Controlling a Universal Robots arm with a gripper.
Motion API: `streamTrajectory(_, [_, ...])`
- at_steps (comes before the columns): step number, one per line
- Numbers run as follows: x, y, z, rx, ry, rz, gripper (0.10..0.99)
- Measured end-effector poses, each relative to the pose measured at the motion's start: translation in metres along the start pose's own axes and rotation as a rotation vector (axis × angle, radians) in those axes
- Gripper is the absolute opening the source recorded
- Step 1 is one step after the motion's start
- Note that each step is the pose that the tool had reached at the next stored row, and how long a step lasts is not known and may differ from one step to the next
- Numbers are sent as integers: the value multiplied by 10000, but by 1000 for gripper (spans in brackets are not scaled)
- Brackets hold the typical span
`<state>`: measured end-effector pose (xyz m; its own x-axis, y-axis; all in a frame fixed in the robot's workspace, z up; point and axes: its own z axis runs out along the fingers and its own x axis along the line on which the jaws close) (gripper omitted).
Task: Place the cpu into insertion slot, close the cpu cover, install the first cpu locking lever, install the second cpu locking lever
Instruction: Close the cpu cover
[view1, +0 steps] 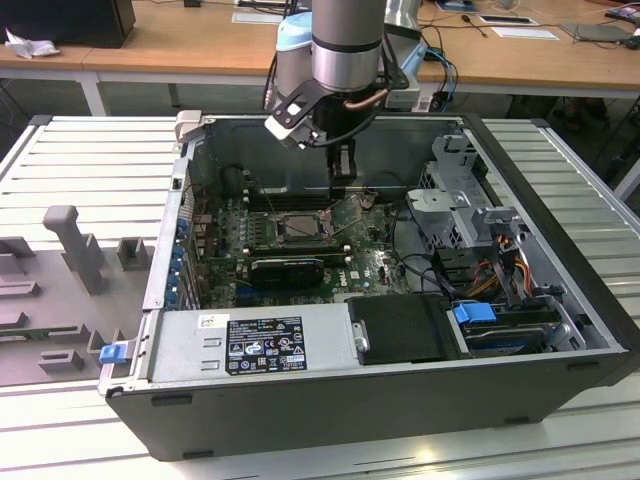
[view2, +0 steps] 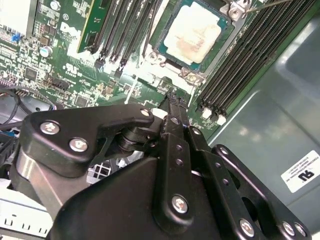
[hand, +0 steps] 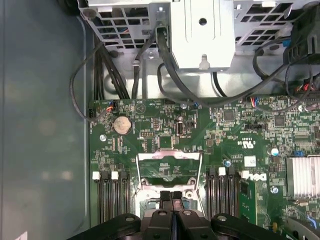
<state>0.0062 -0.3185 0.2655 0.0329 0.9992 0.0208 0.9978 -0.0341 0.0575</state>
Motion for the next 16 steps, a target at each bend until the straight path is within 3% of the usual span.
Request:
streamTrajectory(3, [1, 41, 2, 0, 0, 0, 106])
streamTrajectory(16, [3, 93, 6, 0, 0, 1, 106])
